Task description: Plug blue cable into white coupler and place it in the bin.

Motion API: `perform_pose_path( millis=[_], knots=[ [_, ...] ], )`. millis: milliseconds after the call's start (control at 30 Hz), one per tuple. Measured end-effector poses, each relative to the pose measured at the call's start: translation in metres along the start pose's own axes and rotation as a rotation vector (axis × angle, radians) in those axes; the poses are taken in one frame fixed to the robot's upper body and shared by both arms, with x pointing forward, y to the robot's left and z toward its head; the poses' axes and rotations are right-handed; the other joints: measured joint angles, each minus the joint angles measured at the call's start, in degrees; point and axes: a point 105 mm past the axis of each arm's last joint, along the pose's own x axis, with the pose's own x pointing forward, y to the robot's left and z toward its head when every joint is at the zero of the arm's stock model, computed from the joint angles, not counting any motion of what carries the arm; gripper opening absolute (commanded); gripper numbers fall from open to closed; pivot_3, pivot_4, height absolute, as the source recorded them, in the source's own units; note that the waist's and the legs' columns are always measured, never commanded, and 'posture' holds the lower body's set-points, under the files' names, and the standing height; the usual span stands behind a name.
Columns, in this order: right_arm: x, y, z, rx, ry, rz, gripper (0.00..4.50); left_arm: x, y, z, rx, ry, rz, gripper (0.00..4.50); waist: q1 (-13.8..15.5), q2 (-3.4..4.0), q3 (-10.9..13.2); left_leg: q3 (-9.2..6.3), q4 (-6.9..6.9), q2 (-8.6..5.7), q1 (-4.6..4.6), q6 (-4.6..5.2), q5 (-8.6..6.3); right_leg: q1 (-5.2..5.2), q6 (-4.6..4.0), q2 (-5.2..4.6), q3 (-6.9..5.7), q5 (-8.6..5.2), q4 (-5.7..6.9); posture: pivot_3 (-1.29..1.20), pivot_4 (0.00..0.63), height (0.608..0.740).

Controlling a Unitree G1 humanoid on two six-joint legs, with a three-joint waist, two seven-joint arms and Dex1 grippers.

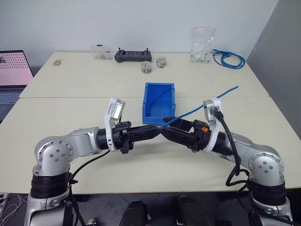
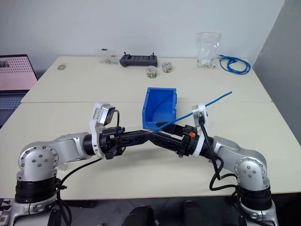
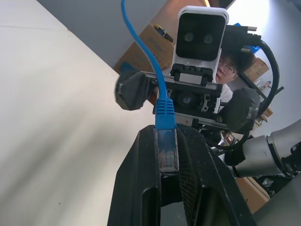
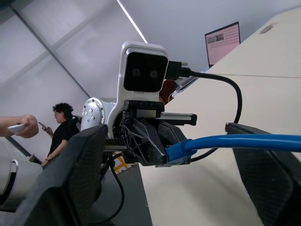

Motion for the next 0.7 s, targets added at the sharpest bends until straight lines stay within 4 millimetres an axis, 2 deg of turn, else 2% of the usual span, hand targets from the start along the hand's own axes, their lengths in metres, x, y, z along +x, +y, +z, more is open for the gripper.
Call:
perform_pose_path(
  millis=[300, 433, 667, 700],
  knots=[
    [-0.0019, 0.0004, -0.0015, 0.024, 0.025, 0.011, 0.99, 0.0, -0.0042, -0.0021, 0.015, 0.016, -0.011, 0.21, 0.0, 0.0, 0.0, 0.0, -0.01, 0.0, -0.01, 0.0, 0.0, 0.0, 0.0, 0.0, -0.01, 0.0, -0.01, 0.0, 0.15, 0.74],
    [-0.0035, -0.0004, -0.0014, 0.02, 0.033, 0.004, 0.09, 0.0006, -0.0065, -0.0024, 0.022, 0.022, -0.021, 0.21, 0.0, 0.0, 0.0, 0.0, -0.01, 0.0, 0.0, 0.0, 0.0, 0.0, 0.0, 0.0, 0.0, 0.0, -0.01, 0.0, 0.15, 0.74],
    [-0.0045, -0.0005, -0.0012, 0.018, 0.037, 0.002, 0.01, 0.0017, -0.0064, -0.0028, 0.023, 0.021, -0.025, 0.21, 0.0, 0.0, 0.0, 0.01, -0.01, 0.0, -0.01, 0.0, 0.0, -0.01, 0.0, 0.0, 0.0, 0.0, -0.02, 0.0, 0.15, 0.74],
    [-0.0048, -0.0003, -0.001, 0.019, 0.037, 0.003, 0.01, 0.002, -0.0066, -0.0028, 0.023, 0.02, -0.028, 0.56, 0.0, 0.0, 0.0, 0.01, -0.02, 0.0, -0.01, 0.0, 0.0, -0.01, 0.0, 0.0, 0.0, 0.0, -0.02, 0.0, 0.15, 0.74]
  ],
)
